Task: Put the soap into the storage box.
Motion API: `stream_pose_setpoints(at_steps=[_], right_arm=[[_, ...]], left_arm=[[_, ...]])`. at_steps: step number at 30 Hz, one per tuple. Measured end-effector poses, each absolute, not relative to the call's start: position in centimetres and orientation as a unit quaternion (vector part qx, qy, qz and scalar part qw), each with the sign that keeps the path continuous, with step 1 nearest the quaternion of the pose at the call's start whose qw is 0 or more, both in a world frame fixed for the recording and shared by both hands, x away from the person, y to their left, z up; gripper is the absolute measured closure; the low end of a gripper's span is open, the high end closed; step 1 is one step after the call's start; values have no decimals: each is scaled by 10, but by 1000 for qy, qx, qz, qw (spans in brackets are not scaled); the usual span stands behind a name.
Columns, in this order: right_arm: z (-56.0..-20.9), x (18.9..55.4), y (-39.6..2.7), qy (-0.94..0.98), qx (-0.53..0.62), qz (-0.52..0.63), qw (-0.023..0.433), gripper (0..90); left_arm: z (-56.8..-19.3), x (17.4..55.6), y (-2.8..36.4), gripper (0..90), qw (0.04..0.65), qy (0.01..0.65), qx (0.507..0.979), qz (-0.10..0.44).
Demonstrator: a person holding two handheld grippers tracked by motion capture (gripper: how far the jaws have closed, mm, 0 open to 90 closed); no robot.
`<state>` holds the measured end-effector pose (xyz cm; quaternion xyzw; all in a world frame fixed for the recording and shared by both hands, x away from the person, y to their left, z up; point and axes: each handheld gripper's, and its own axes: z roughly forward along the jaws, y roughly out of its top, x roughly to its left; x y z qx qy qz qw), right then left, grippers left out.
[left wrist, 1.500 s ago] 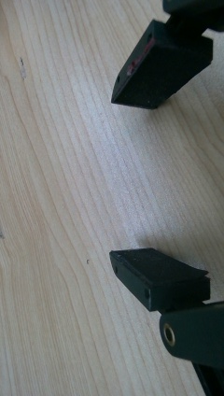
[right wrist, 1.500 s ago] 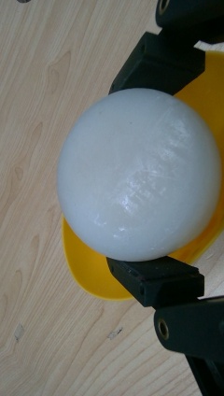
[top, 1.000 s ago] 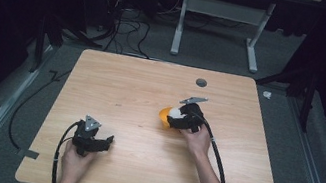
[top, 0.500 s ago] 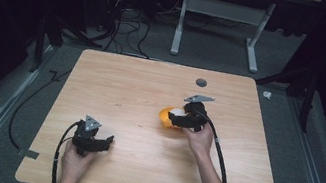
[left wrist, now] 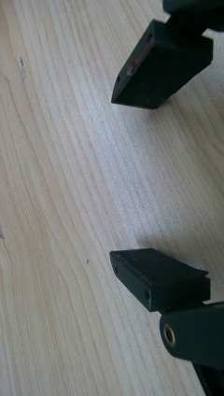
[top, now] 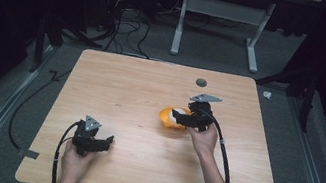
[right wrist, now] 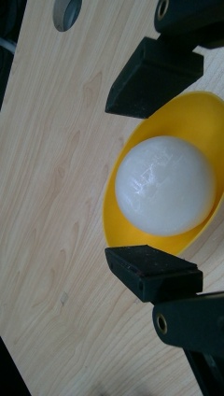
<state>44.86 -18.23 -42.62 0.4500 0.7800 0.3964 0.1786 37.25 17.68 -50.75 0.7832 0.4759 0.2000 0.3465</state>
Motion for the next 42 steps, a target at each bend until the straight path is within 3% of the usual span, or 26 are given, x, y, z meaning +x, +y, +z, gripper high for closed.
stream_pose_setpoints(at_steps=[42], right_arm=[[-403, 422, -209, 775, 443, 402, 204, 272]], left_arm=[[-508, 372, 177, 208, 347, 476, 783, 200]])
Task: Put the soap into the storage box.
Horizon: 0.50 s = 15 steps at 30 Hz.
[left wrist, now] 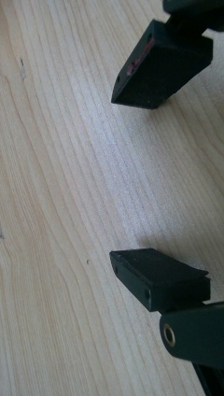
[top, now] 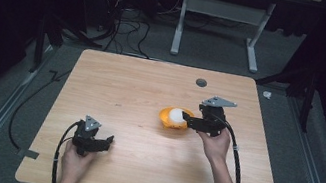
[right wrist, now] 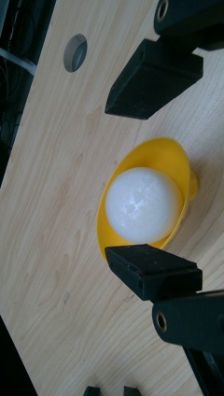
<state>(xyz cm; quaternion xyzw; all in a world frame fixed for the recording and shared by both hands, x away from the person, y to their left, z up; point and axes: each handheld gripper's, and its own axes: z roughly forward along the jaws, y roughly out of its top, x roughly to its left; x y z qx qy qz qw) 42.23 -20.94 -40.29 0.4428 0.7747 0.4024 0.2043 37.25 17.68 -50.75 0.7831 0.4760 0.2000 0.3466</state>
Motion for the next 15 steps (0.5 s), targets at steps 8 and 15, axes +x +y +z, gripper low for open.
stream_pose_setpoints(at_steps=[8, 15], right_arm=[[-404, 413, -222, 765, 448, 412, 209, 284], [-403, 405, -236, 756, 456, 419, 214, 286]], left_arm=[[-508, 373, 177, 209, 346, 476, 783, 200], [-508, 373, 177, 210, 346, 476, 783, 200]])
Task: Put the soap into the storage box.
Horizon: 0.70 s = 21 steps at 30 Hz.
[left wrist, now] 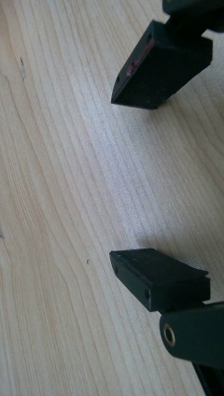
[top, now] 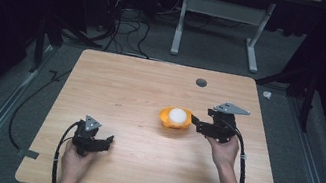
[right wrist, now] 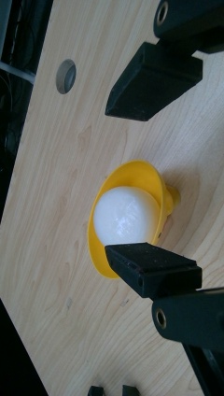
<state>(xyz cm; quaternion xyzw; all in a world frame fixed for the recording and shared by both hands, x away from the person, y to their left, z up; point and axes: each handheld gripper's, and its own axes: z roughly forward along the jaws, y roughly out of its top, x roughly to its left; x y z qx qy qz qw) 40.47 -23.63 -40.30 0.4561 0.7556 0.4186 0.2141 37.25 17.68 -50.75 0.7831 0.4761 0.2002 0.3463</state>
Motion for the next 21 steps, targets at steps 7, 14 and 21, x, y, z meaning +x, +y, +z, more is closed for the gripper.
stream_pose_setpoints(at_steps=[7, 14, 21], right_arm=[[-402, 398, -242, 750, 462, 420, 217, 286], [-406, 391, -249, 745, 467, 423, 217, 286], [-408, 383, -256, 742, 469, 426, 219, 287]], left_arm=[[-508, 373, 177, 211, 346, 476, 783, 200], [-508, 373, 177, 211, 347, 476, 783, 200], [-508, 373, 177, 211, 346, 476, 783, 200]])
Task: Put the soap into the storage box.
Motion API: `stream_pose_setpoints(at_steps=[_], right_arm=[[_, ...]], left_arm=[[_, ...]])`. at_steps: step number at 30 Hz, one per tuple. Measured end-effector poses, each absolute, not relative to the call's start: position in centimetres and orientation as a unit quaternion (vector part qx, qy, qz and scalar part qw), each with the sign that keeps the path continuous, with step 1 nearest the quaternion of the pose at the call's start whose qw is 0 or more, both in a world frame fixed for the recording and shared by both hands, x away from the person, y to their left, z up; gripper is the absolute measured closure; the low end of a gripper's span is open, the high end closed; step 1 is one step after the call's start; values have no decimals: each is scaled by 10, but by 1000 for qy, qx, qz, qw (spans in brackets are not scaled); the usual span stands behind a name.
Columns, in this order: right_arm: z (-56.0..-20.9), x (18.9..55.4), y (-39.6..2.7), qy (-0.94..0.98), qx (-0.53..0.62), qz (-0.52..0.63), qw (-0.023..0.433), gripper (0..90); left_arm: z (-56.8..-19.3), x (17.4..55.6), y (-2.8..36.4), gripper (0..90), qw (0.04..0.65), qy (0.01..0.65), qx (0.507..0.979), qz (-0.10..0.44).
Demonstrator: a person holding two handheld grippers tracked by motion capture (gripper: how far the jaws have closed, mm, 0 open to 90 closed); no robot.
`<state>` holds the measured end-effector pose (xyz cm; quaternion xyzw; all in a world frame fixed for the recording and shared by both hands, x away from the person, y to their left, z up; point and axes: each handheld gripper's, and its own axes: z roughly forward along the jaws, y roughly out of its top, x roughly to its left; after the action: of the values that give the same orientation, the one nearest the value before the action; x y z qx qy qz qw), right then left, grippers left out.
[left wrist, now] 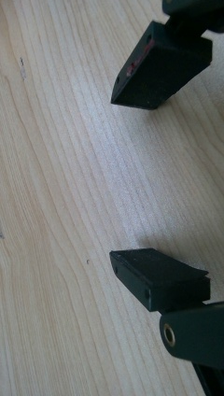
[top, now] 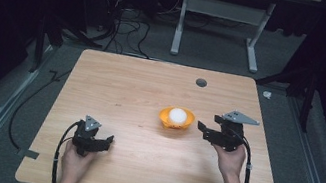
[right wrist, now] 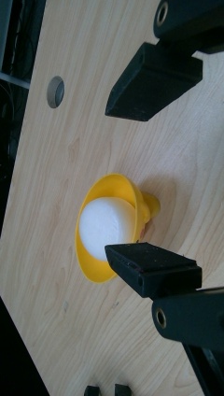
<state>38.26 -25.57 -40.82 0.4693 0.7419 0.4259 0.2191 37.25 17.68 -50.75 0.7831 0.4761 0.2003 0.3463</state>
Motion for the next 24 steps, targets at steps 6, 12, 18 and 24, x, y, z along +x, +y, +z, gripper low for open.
stream_pose_setpoints(at_steps=[6, 12, 18, 24], right_arm=[[-412, 376, -263, 738, 474, 427, 220, 288], [-414, 369, -270, 733, 481, 426, 223, 290], [-414, 361, -274, 724, 488, 431, 227, 292], [-416, 354, -276, 724, 490, 429, 228, 293]], left_arm=[[-508, 373, 177, 211, 346, 476, 783, 200], [-508, 373, 177, 211, 347, 476, 783, 201], [-508, 373, 177, 211, 347, 476, 783, 200], [-507, 373, 177, 212, 347, 476, 783, 199]])
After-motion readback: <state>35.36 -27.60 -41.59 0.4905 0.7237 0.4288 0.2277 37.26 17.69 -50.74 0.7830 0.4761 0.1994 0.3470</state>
